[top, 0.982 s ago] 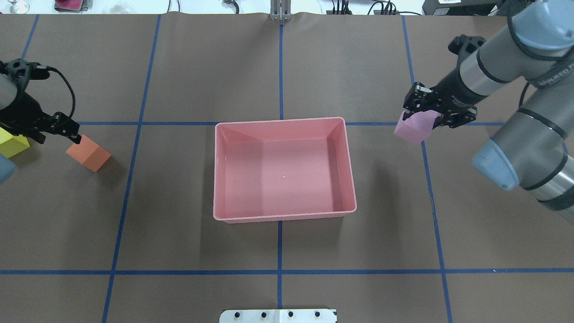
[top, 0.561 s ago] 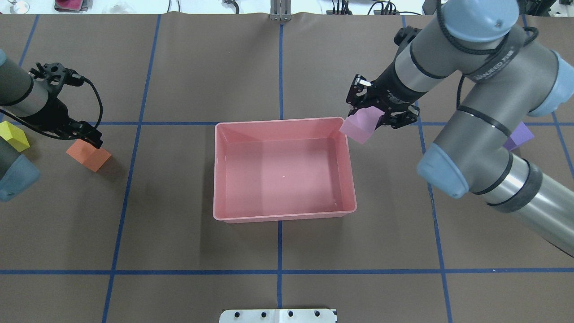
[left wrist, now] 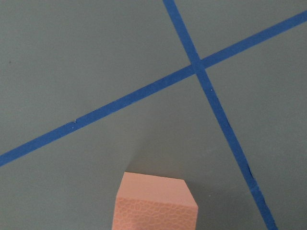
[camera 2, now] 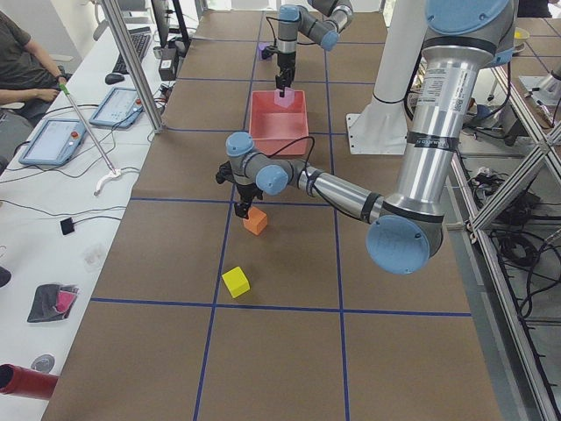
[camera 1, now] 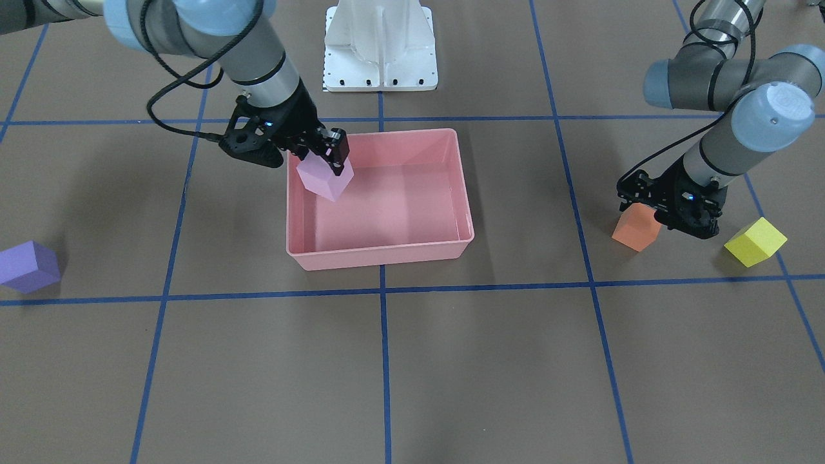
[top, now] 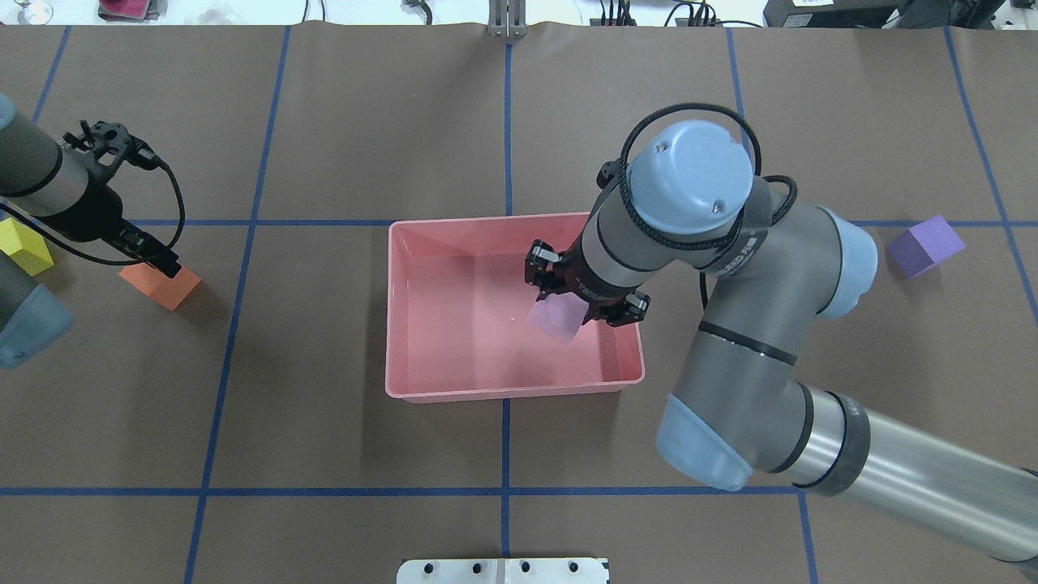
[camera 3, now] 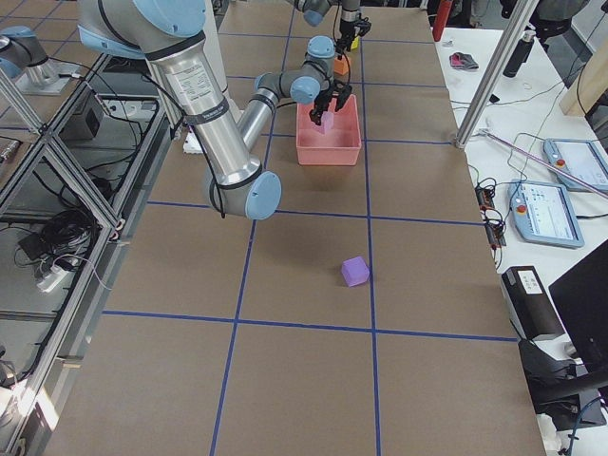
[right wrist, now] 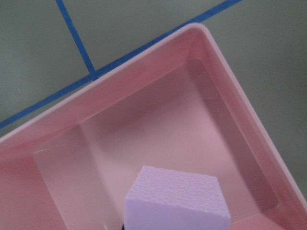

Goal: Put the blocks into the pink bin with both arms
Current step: 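Carry the lavender cube into the pink bin and release it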

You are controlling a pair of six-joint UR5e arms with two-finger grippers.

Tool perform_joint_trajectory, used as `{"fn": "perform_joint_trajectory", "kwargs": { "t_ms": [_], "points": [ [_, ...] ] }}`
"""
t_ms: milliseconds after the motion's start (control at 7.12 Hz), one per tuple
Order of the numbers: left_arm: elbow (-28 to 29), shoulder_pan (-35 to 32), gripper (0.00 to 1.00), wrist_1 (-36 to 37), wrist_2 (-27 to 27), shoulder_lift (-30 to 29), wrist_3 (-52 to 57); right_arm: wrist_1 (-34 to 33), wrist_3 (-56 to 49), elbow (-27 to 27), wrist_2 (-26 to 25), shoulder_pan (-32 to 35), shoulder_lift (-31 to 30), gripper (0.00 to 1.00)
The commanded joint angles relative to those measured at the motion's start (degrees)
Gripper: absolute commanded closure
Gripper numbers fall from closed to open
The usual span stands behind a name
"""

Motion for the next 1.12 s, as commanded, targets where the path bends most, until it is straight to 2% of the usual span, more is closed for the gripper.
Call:
{"fn": "perform_joint_trajectory", "kwargs": {
  "t_ms": [0,140,281,421,702,842,982],
  "points": [
    [1.4,0.0,0.02,-0.2,-0.1,-0.3,0.4,0.2,0.0,-1.9,-1.6,-1.7,0.3,1.00],
    [1.8,0.1,0.02,-0.2,0.0,-0.5,0.5,0.2,-0.4,-2.0,-1.6,-1.7,0.2,1.00],
    [3.2,0.3,0.02,-1.1,-0.1,-0.8,0.5,0.2,-0.8,-2.7,-1.6,-1.7,0.2,0.69],
    [4.6,0.6,0.01,-3.4,-0.3,-0.7,0.1,0.2,-0.9,-3.2,-2.2,-1.7,0.2,0.01],
    [5.9,1.2,0.01,-4.8,-0.2,-0.6,-0.2,1.0,-1.7,-1.8,-1.9,-1.2,-0.4,0.00],
    [5.8,1.3,0.01,-4.8,-0.2,-0.5,-0.3,1.0,-1.7,0.8,-0.2,2.4,-1.4,0.00],
    [5.7,1.9,0.01,-4.8,-0.3,-0.4,-0.4,1.0,-1.8,3.9,4.6,8.1,-4.8,0.00]
  ]
}}
